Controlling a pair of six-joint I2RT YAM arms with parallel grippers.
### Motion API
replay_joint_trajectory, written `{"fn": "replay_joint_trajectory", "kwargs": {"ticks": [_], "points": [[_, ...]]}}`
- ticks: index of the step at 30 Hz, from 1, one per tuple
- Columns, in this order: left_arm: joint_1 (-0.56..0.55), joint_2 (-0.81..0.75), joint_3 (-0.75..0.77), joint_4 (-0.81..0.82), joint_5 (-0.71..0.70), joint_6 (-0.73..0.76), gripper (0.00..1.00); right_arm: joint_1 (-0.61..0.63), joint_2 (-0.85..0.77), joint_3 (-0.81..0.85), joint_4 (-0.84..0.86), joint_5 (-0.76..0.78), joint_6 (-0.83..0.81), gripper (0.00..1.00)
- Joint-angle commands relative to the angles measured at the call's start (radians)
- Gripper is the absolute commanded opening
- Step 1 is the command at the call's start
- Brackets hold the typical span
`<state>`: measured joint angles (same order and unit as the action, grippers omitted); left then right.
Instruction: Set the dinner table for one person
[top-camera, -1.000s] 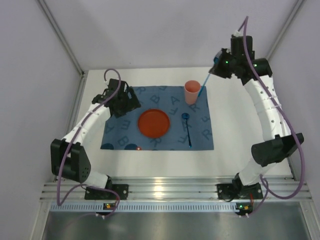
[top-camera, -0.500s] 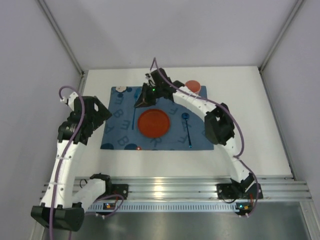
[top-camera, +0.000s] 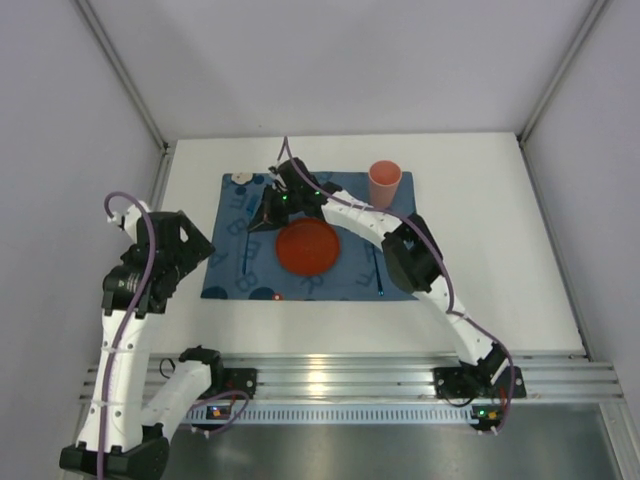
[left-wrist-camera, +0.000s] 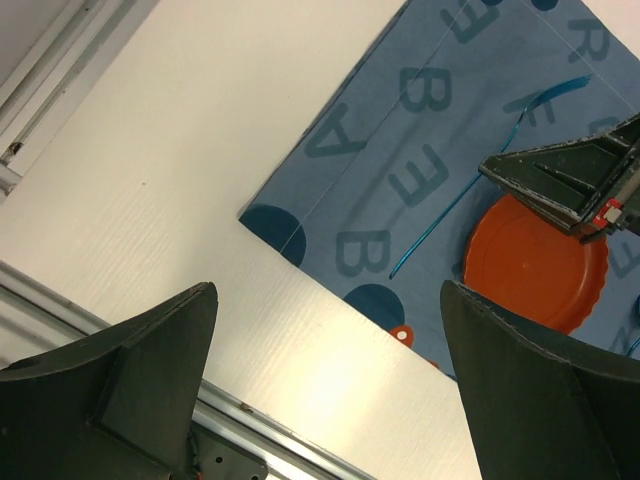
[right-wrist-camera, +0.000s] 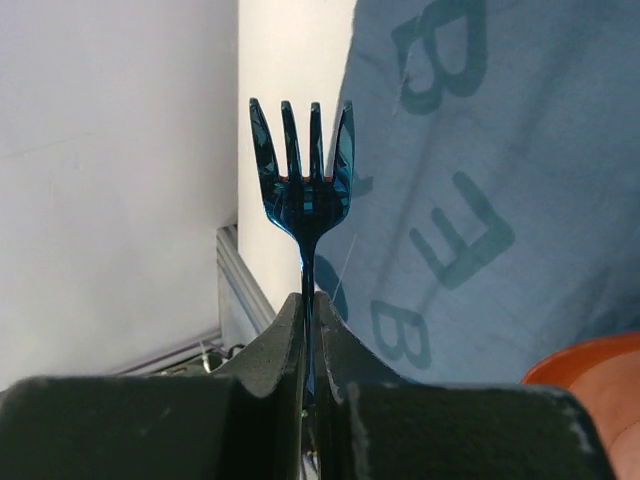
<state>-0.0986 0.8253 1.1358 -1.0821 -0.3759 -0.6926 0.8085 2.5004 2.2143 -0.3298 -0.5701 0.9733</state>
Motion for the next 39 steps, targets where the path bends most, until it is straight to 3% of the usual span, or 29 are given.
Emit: {"fn": "replay_joint_trajectory", "kwargs": {"ticks": [1,4,5,6,9,15,18,22,24,25,26,29,30,31,33,36,39], "points": [[0.005,-0.017,0.036,-0.047,-0.018,0.030,0.98,0.004,0.060,0.048,0.043,0.042,0.010,0.00],[0.005,-0.018,0.030,-0.050,0.014,0.034,0.98,0.000,0.086,0.050,0.041,0.068,-0.004,0.06],[0.005,-0.020,0.027,-0.050,0.023,0.038,0.98,-0.002,0.087,0.048,0.038,0.085,-0.011,0.12],[0.005,-0.022,0.024,-0.050,0.026,0.041,0.98,0.000,0.089,0.045,0.034,0.088,-0.022,0.29],[0.005,-0.025,0.015,-0.049,0.038,0.054,0.98,0.003,0.087,0.039,0.026,0.102,-0.034,0.45],[0.005,-0.025,-0.036,-0.006,0.120,0.079,0.98,0.017,0.017,0.067,0.032,0.099,-0.045,0.59],[0.002,-0.029,-0.065,0.016,0.146,0.074,0.98,0.021,-0.095,0.068,0.049,0.072,-0.073,0.63],[-0.013,-0.025,-0.065,0.025,0.152,0.074,0.98,0.021,-0.402,-0.057,0.017,0.090,-0.191,0.66],[-0.018,-0.026,-0.065,0.042,0.169,0.076,0.98,0.026,-0.535,-0.129,-0.082,0.189,-0.322,0.68],[-0.018,-0.028,-0.064,0.047,0.173,0.076,0.98,0.041,-0.683,-0.224,-0.118,0.244,-0.365,0.69],[-0.018,-0.026,-0.064,0.051,0.183,0.074,0.98,0.056,-0.762,-0.284,-0.149,0.363,-0.410,0.71],[-0.018,-0.034,-0.068,0.065,0.221,0.070,0.98,0.136,-1.081,-0.593,-0.193,0.549,-0.492,0.89],[-0.018,-0.034,-0.074,0.083,0.241,0.082,0.98,0.152,-1.159,-0.783,-0.186,0.574,-0.428,0.99],[-0.018,-0.032,-0.082,0.109,0.279,0.091,0.98,0.159,-1.309,-0.880,-0.178,0.604,-0.379,1.00],[-0.019,-0.009,-0.077,0.128,0.313,0.116,0.98,0.162,-1.450,-1.127,-0.150,0.587,-0.247,1.00],[-0.033,0.044,-0.050,0.145,0.272,0.192,0.98,0.213,-1.717,-1.334,-0.158,0.627,-0.112,1.00],[-0.033,0.063,0.013,0.117,0.210,0.208,0.98,0.323,-1.964,-1.429,-0.202,0.763,-0.009,1.00]]}}
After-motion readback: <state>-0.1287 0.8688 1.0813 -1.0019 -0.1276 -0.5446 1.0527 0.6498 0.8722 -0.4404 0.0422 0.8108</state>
